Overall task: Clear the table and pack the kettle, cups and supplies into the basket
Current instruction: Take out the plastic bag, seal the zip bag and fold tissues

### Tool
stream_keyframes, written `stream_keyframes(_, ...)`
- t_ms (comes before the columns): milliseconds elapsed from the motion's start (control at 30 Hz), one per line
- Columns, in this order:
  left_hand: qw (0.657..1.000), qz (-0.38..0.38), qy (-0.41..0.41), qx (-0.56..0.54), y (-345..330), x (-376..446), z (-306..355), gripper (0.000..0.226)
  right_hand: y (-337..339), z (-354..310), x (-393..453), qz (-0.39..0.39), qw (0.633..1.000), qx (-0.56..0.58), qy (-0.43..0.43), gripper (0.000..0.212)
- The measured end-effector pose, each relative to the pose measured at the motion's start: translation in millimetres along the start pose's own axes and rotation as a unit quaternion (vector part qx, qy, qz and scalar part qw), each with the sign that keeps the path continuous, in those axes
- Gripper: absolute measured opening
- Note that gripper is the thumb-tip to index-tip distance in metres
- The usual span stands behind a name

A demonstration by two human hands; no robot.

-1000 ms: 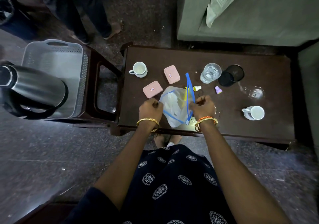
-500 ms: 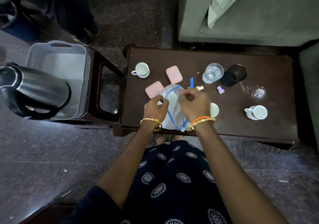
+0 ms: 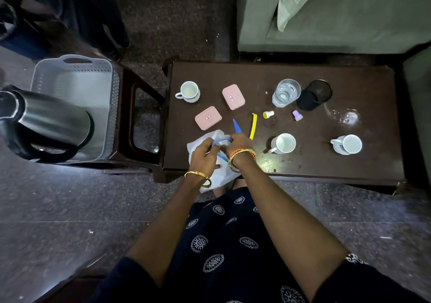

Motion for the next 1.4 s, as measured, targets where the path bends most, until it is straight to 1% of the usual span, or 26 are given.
stream_keyframes(33, 1.000, 0.007, -0.002, -0.009, 1, -1, -1, 0.019, -2, 1, 1, 0.012, 1.000, -0.006, 0.002, 0.040)
stream_keyframes(67, 1.000, 0.010, -0.001, -0.006, 2, -1, -3, 0.027, -3, 3, 1, 0.020, 1.000, -0.008, 0.002, 0.040)
stream_keyframes(100, 1.000, 0.009, 0.002, -0.002, 2, -1, -5, 0.030, -7, 5, 2, 0.019, 1.000, -0.008, 0.002, 0.039)
stream_keyframes(167, 1.000, 0.005, 0.007, 0.010, 1, 0, -8, 0.023, -16, 8, 7, -0.002, 1.000, -0.008, 0.004, 0.032)
stream_keyframes(233, 0.999, 0.016, 0.009, 0.034, 3, 0, -8, 0.020, -18, 12, 9, -0.003, 1.000, 0.005, 0.002, 0.032)
stream_keyframes(300, 0.995, 0.057, -0.003, 0.083, 9, 1, -3, 0.023, -13, 10, 9, 0.014, 1.000, 0.008, 0.005, 0.033)
stream_keyframes(400, 0.970, 0.142, -0.020, 0.197, 20, -1, 12, 0.023, -8, -3, 6, 0.031, 0.999, -0.028, 0.034, 0.037)
stream_keyframes(433, 0.963, 0.160, -0.017, 0.218, 22, 0, 14, 0.023, -5, -8, 3, 0.043, 0.998, -0.031, 0.045, 0.037)
stream_keyframes(500, 0.956, 0.189, 0.003, 0.224, 24, 2, 17, 0.023, 6, -17, -10, 0.085, 0.994, -0.019, 0.070, 0.035)
stream_keyframes(567, 0.951, 0.221, 0.030, 0.216, 27, 3, 16, 0.021, 24, -21, -31, 0.144, 0.981, 0.040, 0.121, 0.030)
stream_keyframes(633, 0.947, 0.232, 0.039, 0.219, 25, 9, 18, 0.021, 48, -10, -47, 0.204, 0.950, 0.169, 0.167, 0.009)
stream_keyframes(667, 0.946, 0.233, 0.037, 0.224, 24, 11, 20, 0.021, 60, 1, -51, 0.227, 0.932, 0.227, 0.169, 0.010)
stream_keyframes(700, 0.945, 0.232, 0.034, 0.229, 22, 14, 22, 0.020, 69, 14, -51, 0.236, 0.916, 0.282, 0.158, 0.017)
stream_keyframes(767, 0.943, 0.232, 0.027, 0.237, 19, 18, 28, 0.018, 81, 37, -42, 0.219, 0.878, 0.404, 0.135, 0.029)
stream_keyframes(833, 0.940, 0.232, 0.021, 0.249, 16, 22, 35, 0.017, 88, 54, -32, 0.194, 0.837, 0.499, 0.114, 0.034)
stream_keyframes(967, 0.932, 0.229, 0.013, 0.280, 5, 38, 46, 0.023, 101, 85, -18, 0.186, 0.767, 0.612, 0.049, 0.029)
stream_keyframes(1000, 0.930, 0.226, 0.023, 0.290, 1, 45, 46, 0.025, 105, 92, -15, 0.187, 0.752, 0.631, 0.031, 0.026)
stream_keyframes(1067, 0.927, 0.206, 0.071, 0.304, -7, 60, 38, 0.028, 114, 103, -7, 0.190, 0.727, 0.659, 0.008, 0.017)
stream_keyframes(1100, 0.931, 0.186, 0.096, 0.298, -14, 69, 32, 0.030, 120, 110, -2, 0.191, 0.719, 0.668, -0.001, 0.013)
stream_keyframes(1167, 0.952, 0.129, 0.119, 0.250, -31, 91, 17, 0.032, 131, 122, 7, 0.182, 0.710, 0.680, -0.016, 0.011)
stream_keyframes(1233, 0.972, 0.076, 0.142, 0.172, -46, 105, 6, 0.034, 139, 128, 15, 0.153, 0.718, 0.678, -0.028, 0.022)
stream_keyframes(1300, 0.974, 0.059, 0.154, 0.153, -58, 112, 7, 0.043, 151, 134, 20, 0.127, 0.734, 0.667, -0.036, 0.023)
stream_keyframes(1333, 0.974, 0.061, 0.136, 0.172, -64, 113, 13, 0.044, 158, 138, 21, 0.121, 0.741, 0.659, -0.038, 0.019)
stream_keyframes(1400, 0.972, 0.060, 0.055, 0.222, -81, 110, 36, 0.042, 173, 145, 23, 0.115, 0.750, 0.650, -0.034, 0.014)
Point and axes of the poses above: each hand's wrist, its own x-axis towards the middle knuckle, its own y-axis out of the back of the hand, z = x × y, the point moved 9 cm from there along x, towards the middle knuckle, and after that the axes turned 14 degrees about -z, right-handed, at the moved point
